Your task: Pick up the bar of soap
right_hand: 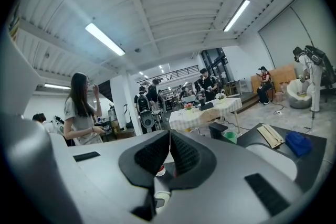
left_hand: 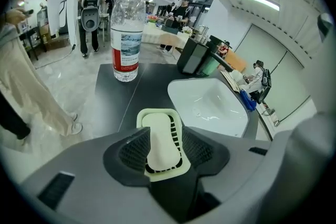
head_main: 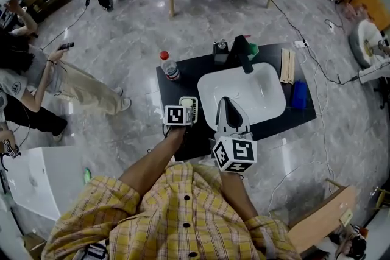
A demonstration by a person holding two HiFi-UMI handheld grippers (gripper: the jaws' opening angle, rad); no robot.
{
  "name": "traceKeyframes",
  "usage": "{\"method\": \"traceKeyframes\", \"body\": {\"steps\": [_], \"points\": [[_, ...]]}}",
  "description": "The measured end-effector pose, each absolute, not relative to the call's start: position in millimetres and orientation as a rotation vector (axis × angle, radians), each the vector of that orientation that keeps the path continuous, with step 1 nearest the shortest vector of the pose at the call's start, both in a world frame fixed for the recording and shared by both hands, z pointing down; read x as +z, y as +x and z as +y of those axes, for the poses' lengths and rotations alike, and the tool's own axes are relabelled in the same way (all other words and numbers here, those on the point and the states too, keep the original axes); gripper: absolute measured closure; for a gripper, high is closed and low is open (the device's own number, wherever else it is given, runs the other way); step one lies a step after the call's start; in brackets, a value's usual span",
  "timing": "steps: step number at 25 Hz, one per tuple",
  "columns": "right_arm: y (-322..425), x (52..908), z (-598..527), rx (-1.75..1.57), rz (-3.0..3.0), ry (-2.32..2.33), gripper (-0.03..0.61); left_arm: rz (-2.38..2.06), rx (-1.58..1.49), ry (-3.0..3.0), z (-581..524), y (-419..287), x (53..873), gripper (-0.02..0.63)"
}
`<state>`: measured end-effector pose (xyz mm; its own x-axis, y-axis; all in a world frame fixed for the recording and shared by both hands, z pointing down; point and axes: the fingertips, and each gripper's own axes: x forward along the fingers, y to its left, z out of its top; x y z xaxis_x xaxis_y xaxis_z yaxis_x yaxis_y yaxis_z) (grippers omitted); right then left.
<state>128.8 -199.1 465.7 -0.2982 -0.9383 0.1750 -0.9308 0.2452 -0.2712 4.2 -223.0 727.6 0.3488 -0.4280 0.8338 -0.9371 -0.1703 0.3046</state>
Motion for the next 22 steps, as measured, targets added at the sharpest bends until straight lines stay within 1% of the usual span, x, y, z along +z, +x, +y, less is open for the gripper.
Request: {"method": "traceKeyframes", "body": {"steps": [5,9,22], "points": [[124,466,-199,-0.516,2.470,-1.834,0.557,-1.122,0.721,1.689,-218,14,742,0.422],[126,467,-201,-0.523,2.468,-1.830,0.557,-1.125,0.730,1.673,-224,13,743,0.422],[135,474,-205,-0.583,2.453,-1.843,0.557,-1.058,0.909,1.542,-232,12,768,0.414]]}}
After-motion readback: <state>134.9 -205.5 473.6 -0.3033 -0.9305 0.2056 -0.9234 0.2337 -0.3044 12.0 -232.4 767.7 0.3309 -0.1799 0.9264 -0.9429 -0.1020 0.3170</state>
